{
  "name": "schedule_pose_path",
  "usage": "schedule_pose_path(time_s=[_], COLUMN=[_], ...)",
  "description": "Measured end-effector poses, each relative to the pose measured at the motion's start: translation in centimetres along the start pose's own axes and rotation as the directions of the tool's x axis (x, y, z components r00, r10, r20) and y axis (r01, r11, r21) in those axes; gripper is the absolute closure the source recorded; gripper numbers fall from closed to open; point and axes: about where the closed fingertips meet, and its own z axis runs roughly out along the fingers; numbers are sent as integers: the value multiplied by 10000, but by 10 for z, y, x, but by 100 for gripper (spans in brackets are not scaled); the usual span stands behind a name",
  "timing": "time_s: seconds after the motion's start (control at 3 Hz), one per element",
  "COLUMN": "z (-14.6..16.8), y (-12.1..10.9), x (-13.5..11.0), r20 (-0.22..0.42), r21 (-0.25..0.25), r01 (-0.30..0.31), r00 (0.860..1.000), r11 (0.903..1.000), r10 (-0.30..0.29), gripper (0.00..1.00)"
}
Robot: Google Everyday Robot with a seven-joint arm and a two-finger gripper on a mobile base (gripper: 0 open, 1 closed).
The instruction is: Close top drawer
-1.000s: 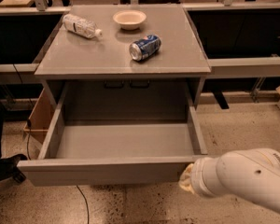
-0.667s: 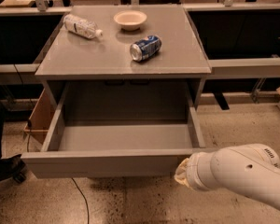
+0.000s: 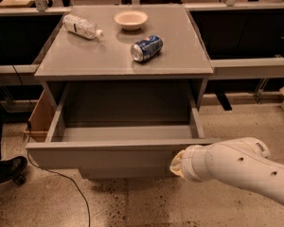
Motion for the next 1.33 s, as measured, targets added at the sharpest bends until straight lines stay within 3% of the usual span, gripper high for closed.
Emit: schedule_pose_path(time_s=[0.33, 0.67, 1.0, 1.33], z=[13, 14, 22, 33], y=[-28, -32, -53, -60], x=[-4, -4, -6, -11], r20=[156, 176, 265, 199], r21=[538, 619, 990, 167], r01=[-47, -41, -10, 172], r00=[9999, 9998, 9996, 9996], r11=[9985, 9981, 9951, 9997], r10=[38, 30, -17, -175], gripper=[100, 100, 100, 100])
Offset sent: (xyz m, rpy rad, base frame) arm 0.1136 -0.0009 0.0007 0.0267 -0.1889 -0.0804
